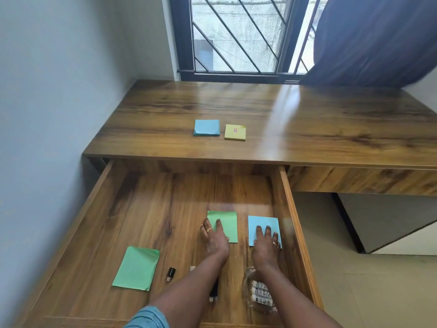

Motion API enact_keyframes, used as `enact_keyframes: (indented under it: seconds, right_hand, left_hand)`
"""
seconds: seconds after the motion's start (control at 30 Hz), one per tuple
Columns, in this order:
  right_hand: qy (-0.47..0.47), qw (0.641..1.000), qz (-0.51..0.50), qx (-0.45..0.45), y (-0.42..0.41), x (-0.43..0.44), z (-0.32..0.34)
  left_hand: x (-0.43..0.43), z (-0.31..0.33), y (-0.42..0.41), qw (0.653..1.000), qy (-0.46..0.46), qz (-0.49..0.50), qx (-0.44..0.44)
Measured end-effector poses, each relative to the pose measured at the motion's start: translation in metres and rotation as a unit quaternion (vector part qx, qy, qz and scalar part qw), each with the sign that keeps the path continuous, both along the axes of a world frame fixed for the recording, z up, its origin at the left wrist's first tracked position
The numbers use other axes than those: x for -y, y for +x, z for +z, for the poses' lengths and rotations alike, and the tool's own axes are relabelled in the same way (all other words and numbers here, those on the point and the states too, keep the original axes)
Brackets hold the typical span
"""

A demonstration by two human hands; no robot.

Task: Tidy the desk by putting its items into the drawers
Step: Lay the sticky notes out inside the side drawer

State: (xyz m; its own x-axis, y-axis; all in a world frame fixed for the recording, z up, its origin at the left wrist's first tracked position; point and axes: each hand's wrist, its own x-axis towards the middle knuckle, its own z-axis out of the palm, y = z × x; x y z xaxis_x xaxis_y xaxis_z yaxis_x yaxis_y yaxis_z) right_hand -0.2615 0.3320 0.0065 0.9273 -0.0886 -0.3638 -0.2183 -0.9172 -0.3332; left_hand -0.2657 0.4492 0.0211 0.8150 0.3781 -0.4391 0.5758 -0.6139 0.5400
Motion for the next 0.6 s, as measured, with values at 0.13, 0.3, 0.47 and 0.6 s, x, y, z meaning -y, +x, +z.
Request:
enact_keyframes:
  seconds: [0.13,0.3,0.47,0.6]
  right_hand:
    - [-0.013,0.999,0.011,0.044,-0.002,-0.005,0.006]
    - [-0.03,0.993,0.043,0.11,0.01,-0.023,0.024]
    - [0.002,0.979,0.049,0.198,0.062,-0.046,0.061]
    - [0.016,0.967,0.056,0.246,0.12,-0.064,0.095]
  left_hand:
    - [-0.011,0.0,0.0,0.997,0.06,-0.051,-0.016]
    - [-0.031,0.015,0.012,0.995,0.083,-0.061,0.003]
    - [-0.067,0.059,0.061,0.989,0.103,-0.063,0.087]
    - [-0.103,0.097,0.115,0.974,0.147,-0.089,0.149]
